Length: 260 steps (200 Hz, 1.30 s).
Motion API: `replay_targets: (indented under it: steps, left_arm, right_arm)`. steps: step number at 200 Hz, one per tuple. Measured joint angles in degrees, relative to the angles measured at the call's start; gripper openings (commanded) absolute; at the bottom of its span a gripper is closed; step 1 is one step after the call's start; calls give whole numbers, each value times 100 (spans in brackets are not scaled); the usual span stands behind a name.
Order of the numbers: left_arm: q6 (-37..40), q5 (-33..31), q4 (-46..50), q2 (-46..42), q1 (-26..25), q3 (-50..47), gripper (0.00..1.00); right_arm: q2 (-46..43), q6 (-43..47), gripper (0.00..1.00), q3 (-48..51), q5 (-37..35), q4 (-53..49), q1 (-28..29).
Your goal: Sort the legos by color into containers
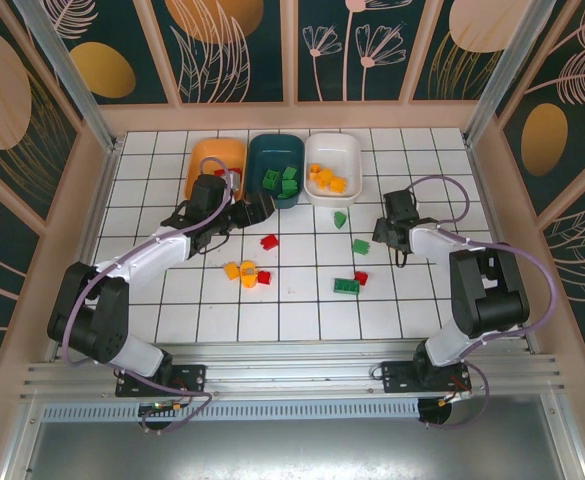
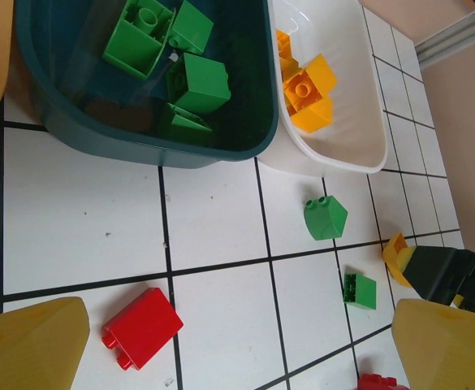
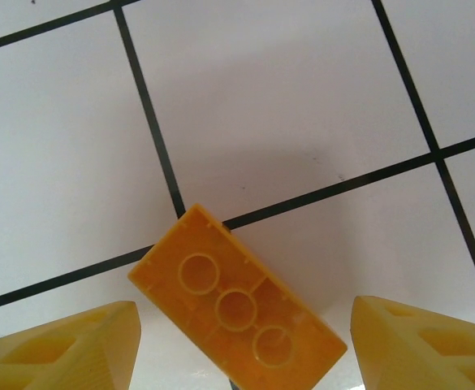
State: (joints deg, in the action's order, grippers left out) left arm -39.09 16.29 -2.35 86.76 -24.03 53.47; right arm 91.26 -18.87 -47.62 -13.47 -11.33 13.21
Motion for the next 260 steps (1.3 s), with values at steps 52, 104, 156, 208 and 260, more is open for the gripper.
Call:
replay_targets:
  steps: [52, 104, 156, 208, 260]
  left_arm:
    - [0, 0, 7, 37, 0, 2, 95]
    - [0, 2, 11, 37, 0, 22, 95]
    - [7, -2, 90, 37, 0, 22, 96]
    - [42, -28, 114, 28, 0, 22, 96]
    - [114, -763, 289, -380, 0, -166, 99]
  right_arm:
    - [306, 81, 72, -103, -66, -15, -4]
    - [474, 81, 63, -284, -164, -66, -273]
    - [605, 28, 29, -352, 125, -24, -487]
    - [501, 11, 19, -363, 439, 76, -437]
    - [901, 15, 20, -2223, 505, 15, 481]
